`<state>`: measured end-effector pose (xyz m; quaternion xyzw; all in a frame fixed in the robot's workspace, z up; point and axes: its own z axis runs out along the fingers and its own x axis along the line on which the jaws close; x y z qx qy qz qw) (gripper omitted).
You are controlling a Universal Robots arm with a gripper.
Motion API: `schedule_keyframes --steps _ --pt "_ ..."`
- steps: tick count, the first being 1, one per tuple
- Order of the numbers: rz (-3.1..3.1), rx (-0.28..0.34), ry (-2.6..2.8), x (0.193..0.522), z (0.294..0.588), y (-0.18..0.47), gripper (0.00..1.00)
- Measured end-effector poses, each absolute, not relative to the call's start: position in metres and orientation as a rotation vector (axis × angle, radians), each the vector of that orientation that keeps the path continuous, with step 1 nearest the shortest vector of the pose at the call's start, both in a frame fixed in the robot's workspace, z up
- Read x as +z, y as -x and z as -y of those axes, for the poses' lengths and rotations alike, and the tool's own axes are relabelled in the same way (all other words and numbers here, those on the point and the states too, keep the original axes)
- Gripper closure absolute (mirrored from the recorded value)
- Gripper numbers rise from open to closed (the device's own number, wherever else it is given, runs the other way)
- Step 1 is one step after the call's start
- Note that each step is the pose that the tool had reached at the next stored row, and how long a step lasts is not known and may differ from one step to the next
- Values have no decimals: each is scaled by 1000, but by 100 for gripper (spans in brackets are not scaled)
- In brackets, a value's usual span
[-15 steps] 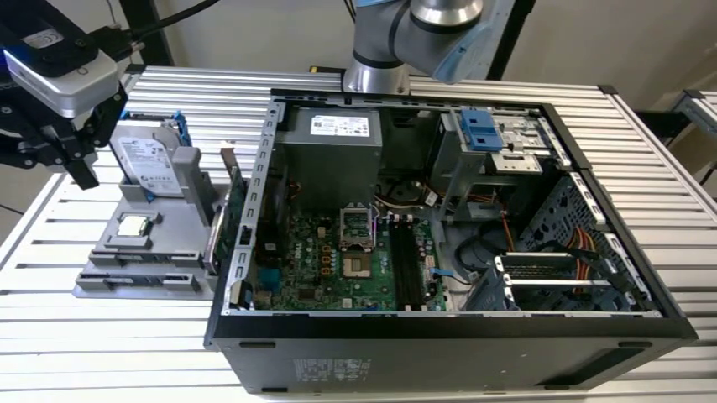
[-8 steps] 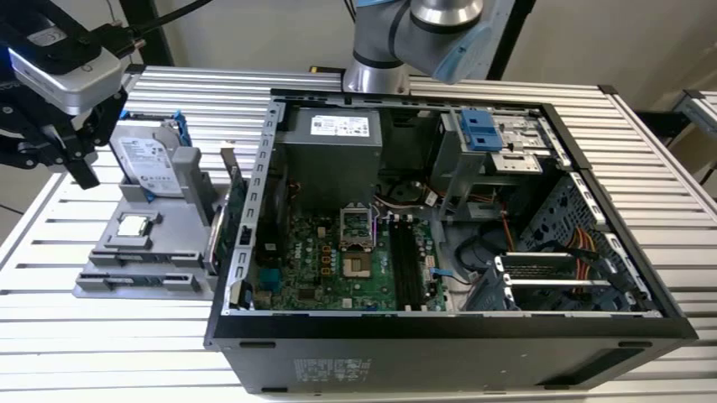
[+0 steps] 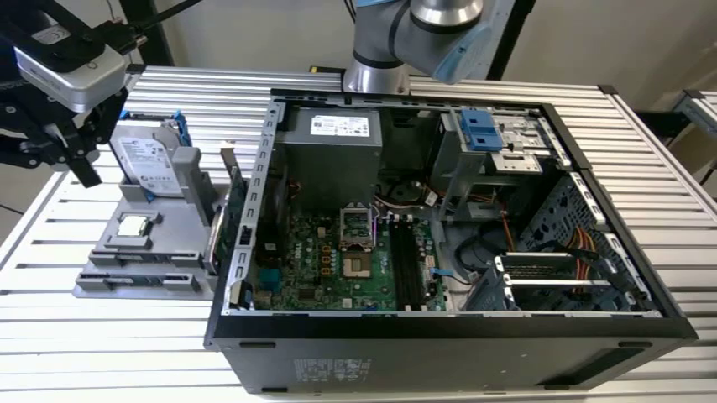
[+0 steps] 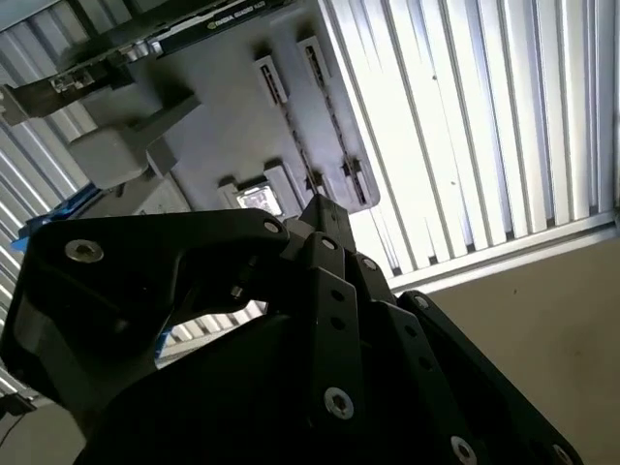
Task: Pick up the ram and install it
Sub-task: 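Pick up the ram and move it above insertion slot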
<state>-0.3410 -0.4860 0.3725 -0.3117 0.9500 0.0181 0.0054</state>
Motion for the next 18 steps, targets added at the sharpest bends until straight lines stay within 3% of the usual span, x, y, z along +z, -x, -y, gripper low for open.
schedule_keyframes --steps 18 --pt "-2912 66 1140 373 486 341 100"
